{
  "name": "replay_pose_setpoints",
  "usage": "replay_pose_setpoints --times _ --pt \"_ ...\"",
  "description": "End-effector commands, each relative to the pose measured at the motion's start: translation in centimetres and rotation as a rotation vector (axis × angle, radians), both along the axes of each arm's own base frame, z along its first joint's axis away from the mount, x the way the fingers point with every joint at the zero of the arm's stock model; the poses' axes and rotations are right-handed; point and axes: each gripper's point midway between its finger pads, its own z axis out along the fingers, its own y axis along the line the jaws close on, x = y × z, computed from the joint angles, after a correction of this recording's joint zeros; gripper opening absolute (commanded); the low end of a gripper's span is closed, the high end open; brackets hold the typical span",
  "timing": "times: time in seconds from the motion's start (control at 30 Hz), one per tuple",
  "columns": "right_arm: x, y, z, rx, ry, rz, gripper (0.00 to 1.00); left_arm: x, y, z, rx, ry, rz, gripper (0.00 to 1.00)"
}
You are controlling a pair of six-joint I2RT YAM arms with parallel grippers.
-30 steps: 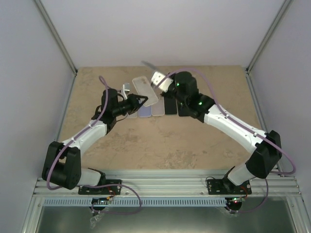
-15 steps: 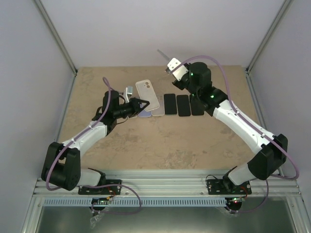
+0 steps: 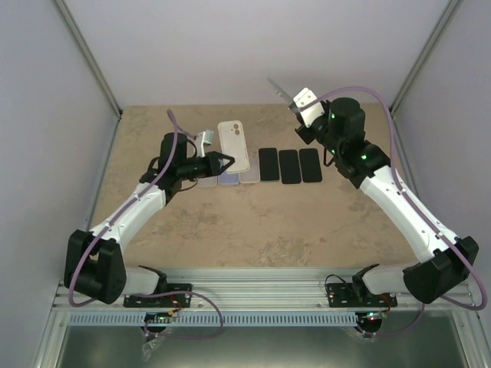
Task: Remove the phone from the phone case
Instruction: Place the phone case at the center of the board.
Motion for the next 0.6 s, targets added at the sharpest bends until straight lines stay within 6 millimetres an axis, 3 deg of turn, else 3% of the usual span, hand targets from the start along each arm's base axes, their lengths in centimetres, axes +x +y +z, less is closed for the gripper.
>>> replay_pose_setpoints --times 0.0,0.37,0.57 --pt "-0.5 -0.9 0.6 0.032 -0.023 -0.005 0.01 0.2 1.4 0.2 0.165 -0.082 -0.069 0.00" --pt "-0.5 -1.3 -0.3 0.027 -0.011 -0.010 0.00 2.7 9.3 -2.6 0.223 0.098 -0.069 0.00" --pt "-0.5 -1.4 -0.9 0.031 0.003 -0.009 0.01 3.0 13.3 -5.4 0.242 0.214 -0.120 0.00"
